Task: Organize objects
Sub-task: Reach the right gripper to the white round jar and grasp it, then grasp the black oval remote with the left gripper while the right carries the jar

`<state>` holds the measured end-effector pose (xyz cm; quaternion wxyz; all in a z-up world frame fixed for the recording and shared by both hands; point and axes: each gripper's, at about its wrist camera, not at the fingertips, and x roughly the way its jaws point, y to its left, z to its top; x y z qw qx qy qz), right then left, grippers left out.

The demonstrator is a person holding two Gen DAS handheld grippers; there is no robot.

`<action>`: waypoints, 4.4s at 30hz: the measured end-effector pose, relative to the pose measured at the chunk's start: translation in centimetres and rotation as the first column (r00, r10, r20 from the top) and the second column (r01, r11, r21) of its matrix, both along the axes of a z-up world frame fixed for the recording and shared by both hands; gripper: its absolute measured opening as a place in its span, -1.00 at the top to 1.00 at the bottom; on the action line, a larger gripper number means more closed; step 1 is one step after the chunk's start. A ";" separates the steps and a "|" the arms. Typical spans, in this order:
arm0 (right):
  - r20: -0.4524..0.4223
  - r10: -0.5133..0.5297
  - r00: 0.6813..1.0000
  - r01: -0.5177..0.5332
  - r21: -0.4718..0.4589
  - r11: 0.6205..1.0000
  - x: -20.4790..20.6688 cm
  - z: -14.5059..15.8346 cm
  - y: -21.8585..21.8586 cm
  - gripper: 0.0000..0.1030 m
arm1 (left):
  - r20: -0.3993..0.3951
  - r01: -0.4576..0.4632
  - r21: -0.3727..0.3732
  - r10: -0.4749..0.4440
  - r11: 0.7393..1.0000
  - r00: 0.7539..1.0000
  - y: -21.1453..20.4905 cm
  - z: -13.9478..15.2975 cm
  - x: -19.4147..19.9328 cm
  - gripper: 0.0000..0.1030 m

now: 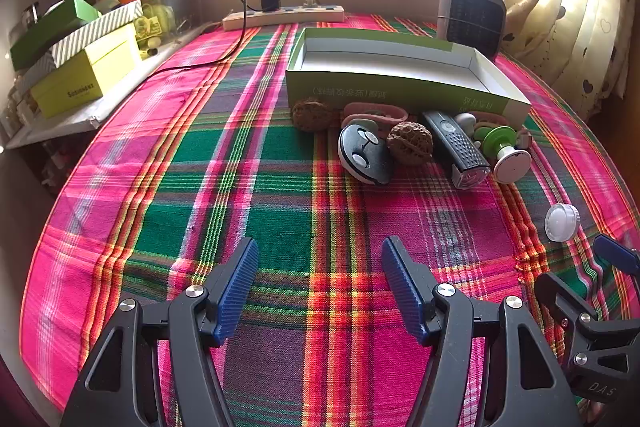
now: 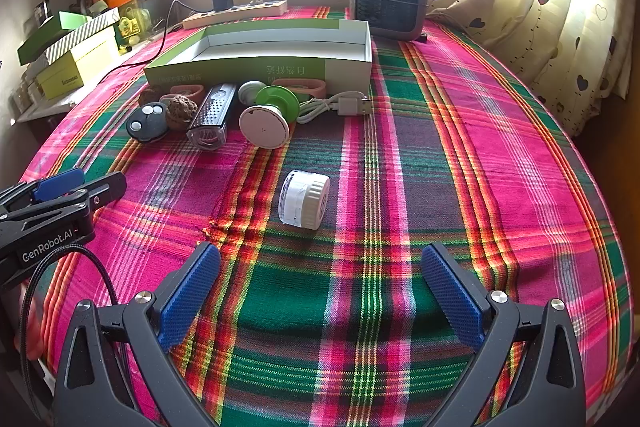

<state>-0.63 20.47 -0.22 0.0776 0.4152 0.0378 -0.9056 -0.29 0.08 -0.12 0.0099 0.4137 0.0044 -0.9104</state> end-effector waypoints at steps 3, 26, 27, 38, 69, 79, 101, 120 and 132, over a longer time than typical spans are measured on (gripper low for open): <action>0.000 0.001 1.000 -0.001 0.000 1.000 0.0 0.0 0.0 -0.96 | 0.000 -0.001 0.000 0.001 1.000 1.000 0.0 0.0 0.0 -0.23; 0.003 -0.032 0.999 0.032 -0.014 0.999 -1.2 0.3 0.9 -0.74 | 0.003 0.023 0.011 -0.023 1.000 1.000 0.3 0.1 -0.6 -0.23; 0.004 -0.033 0.999 0.033 -0.014 0.999 -1.2 0.3 0.8 -0.71 | 0.002 0.027 0.015 -0.027 1.000 1.000 0.2 0.2 -0.8 -0.23; -0.009 -0.020 1.000 0.020 -0.013 1.000 -1.9 0.6 0.5 -0.15 | 0.006 0.071 0.120 -0.072 0.990 0.997 -0.6 0.7 -2.6 -0.23; 0.004 0.053 0.999 -0.053 -0.040 0.998 -3.8 0.8 0.2 0.61 | 0.033 0.069 0.187 -0.076 0.980 0.997 -0.4 1.1 -6.7 0.35; 0.025 0.084 0.996 -0.083 -0.053 0.995 -4.5 1.0 0.1 0.61 | 0.040 0.070 0.174 -0.078 0.982 0.996 -0.2 1.6 -6.7 0.57; -0.041 0.187 0.982 -0.189 -0.057 0.980 -5.6 4.6 -0.5 0.62 | 0.008 0.080 0.157 -0.083 0.984 0.997 0.2 4.4 -5.7 0.57; -0.118 0.243 0.963 -0.250 -0.056 0.967 -11.7 7.3 -3.0 0.61 | -0.068 0.136 0.142 -0.127 0.981 0.990 0.3 7.6 -11.3 0.57; -0.076 0.164 0.983 -0.168 -0.049 0.984 -17.2 6.4 -3.2 0.61 | -0.031 0.207 0.129 -0.205 0.970 0.978 1.6 6.6 -17.7 0.57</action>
